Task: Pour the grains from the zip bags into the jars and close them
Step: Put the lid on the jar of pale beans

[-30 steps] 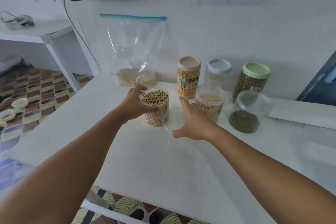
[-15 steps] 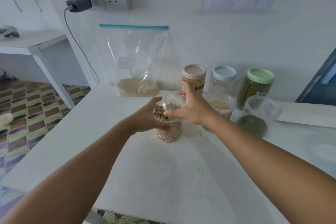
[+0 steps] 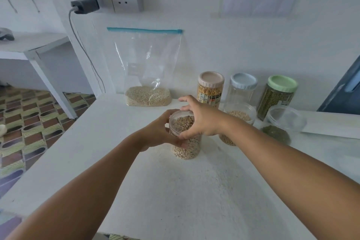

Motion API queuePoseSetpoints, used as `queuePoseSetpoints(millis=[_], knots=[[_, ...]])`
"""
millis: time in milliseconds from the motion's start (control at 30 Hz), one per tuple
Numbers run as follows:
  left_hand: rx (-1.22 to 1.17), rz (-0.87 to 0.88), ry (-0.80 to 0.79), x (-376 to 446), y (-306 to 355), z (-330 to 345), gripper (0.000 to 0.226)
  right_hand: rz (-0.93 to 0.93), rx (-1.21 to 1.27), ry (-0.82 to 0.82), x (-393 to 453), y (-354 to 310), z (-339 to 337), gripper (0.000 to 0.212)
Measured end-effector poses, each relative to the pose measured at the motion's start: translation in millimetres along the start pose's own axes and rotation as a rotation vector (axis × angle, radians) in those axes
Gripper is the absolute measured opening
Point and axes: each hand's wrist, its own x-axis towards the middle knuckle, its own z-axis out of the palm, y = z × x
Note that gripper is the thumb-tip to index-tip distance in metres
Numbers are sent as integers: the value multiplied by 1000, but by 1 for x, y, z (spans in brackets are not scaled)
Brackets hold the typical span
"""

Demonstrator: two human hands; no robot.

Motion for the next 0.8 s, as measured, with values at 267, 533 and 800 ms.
queuePoseSetpoints(millis=[267,533,800], knots=[[1,39,-17,5,-4,4,104,8,-10,-9,-2,4,0,122],[-10,64,-4,5,-2,11,101,97,-15,91,-14,10,4,128],[2,76,2,5,0,14,101,107,-80,79,-15,12,6,119]])
